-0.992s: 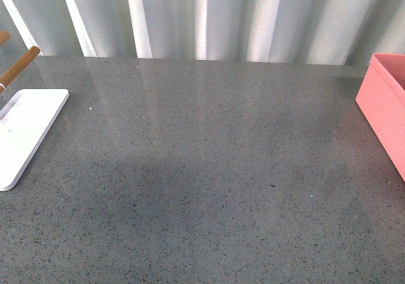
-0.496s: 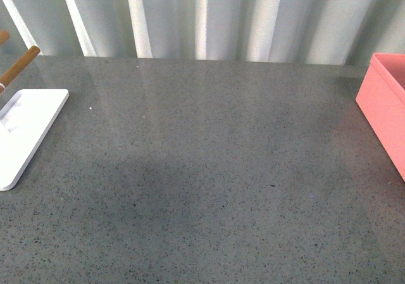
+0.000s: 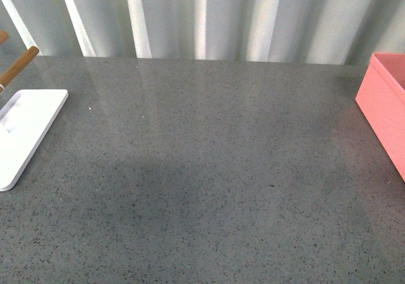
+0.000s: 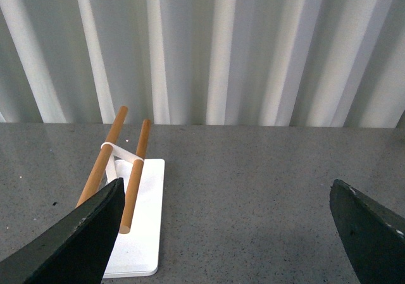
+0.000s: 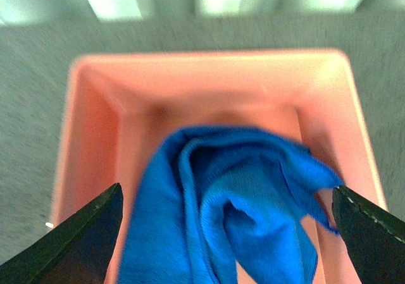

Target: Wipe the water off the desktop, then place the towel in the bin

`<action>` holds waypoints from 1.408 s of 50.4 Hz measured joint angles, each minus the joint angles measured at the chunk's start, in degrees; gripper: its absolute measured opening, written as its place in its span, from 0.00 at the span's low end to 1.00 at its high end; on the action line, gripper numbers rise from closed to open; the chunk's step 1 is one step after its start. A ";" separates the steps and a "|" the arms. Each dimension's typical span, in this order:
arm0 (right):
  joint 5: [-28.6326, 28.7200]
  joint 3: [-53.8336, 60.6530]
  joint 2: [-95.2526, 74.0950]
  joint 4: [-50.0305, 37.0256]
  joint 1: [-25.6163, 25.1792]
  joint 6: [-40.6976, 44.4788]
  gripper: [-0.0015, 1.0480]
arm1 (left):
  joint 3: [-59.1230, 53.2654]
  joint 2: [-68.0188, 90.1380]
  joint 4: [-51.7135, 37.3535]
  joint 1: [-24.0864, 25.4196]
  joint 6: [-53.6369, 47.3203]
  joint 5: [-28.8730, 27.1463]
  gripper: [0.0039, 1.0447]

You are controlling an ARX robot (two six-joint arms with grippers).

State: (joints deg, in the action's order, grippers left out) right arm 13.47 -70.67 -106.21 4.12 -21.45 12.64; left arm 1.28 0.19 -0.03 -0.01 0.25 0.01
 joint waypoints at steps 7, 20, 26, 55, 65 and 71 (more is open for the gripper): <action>4.04 3.13 10.29 -4.72 2.43 -0.17 0.93 | 0.00 0.00 0.00 0.00 0.00 -0.02 0.94; 12.63 19.80 35.80 -9.07 8.50 -0.31 0.93 | 0.00 0.00 0.00 0.00 0.00 -0.02 0.94; 13.07 25.44 41.29 -9.01 8.85 0.46 0.93 | 0.00 0.00 0.00 0.00 0.00 -0.02 0.94; -3.82 52.09 50.29 -41.13 11.89 -11.28 0.31 | 0.00 0.00 0.00 0.00 0.00 -0.02 0.94; -6.56 58.21 56.13 -41.24 14.40 -11.65 0.03 | 0.00 0.00 0.00 0.00 0.00 0.00 0.94; -7.93 61.68 60.76 -40.22 16.11 -11.65 0.03 | 0.00 0.00 0.00 0.00 0.00 -0.02 0.94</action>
State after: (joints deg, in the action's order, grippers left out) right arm 5.54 -8.99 -45.45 -36.10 -5.34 0.99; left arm 1.28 0.19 -0.03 -0.01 0.25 -0.01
